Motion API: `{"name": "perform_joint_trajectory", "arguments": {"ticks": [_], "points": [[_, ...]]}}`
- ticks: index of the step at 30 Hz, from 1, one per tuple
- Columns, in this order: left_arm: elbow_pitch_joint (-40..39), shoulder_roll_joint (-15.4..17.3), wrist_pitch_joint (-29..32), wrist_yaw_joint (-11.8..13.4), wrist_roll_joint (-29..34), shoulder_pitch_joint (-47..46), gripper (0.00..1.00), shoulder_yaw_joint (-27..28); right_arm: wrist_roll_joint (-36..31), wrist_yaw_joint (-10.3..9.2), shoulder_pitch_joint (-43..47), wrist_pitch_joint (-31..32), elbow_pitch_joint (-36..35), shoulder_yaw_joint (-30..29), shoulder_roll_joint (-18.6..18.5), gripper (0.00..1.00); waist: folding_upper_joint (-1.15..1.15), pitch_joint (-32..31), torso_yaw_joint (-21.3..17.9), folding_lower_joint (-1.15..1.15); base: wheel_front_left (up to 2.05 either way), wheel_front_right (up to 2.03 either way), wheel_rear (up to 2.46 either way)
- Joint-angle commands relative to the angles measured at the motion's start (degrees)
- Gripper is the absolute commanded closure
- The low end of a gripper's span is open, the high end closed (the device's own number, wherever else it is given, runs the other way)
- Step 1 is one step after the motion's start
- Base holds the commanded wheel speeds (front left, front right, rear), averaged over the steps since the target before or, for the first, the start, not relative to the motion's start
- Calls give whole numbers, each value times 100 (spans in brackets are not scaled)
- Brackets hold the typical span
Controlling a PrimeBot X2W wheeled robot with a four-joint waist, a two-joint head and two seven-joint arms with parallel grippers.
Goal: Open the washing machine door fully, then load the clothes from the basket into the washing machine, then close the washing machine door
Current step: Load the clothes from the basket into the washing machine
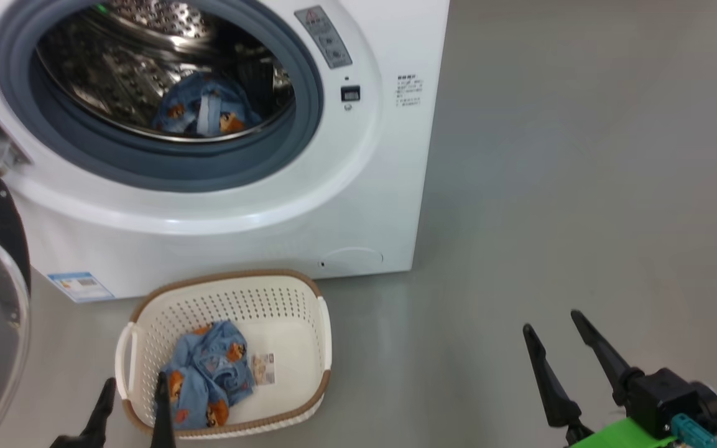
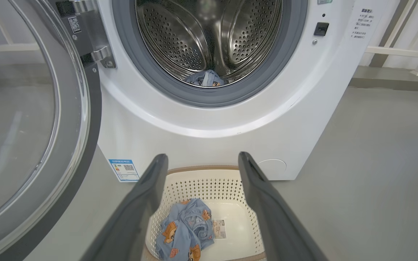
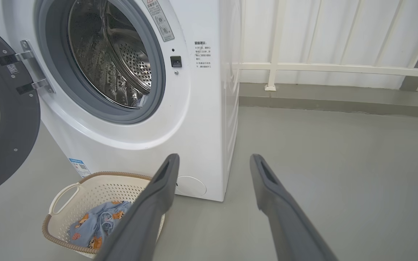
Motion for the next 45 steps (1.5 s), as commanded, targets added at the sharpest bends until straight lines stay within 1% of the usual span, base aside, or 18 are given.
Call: {"name": "perform_joint_trajectory", "arguments": {"ticks": [1, 6, 13, 18, 19, 25, 31, 39, 45], "points": [[32, 42, -18, -67, -58, -353, 0, 169, -14, 35, -282, -42, -208, 148, -23, 0, 0, 372, -31, 0, 0, 0, 0], [914, -106, -99, -387, -165, -993, 0, 66, -55, 35, -537, -71, -316, 156, -23, 0, 0, 989, -83, 0, 0, 0, 0], [2593, -198, -91, -865, -68, -2392, 0, -173, -86, 35, -1030, -188, -362, 259, -23, 0, 0, 1945, -231, 0, 0, 0, 0], [3760, -177, -110, -1059, 130, -3369, 0, -325, -14, 35, -1433, -380, -244, 419, -23, 0, 0, 2578, -494, 0, 0, 0, 0], [3760, -177, -110, -1059, 130, -3369, 0, -325, -14, 35, -1433, -380, -244, 419, -23, 0, 0, 2578, -494, 0, 0, 0, 0], [4872, -88, -157, -1156, 191, -4264, 0, -315, 176, 35, -1838, -646, 7, 587, -23, 0, 0, 3156, -850, 0, 0, 0, 0], [5675, 44, -128, -1183, 205, -5070, 0, -283, 346, 35, -2144, -821, 178, 725, -23, 0, 0, 3666, -1171, 0, 0, 0, 0], [6521, 504, 259, -1269, 215, -5869, 0, -277, 607, 35, -2458, -909, 348, 964, -23, 0, 0, 4299, -1595, 0, 0, 0, 0], [6823, 814, 572, -1280, 287, -6235, 0, -364, 811, 35, -2619, -916, 283, 1070, -23, 0, 0, 4695, -1776, 0, 0, 0, 0]]}}
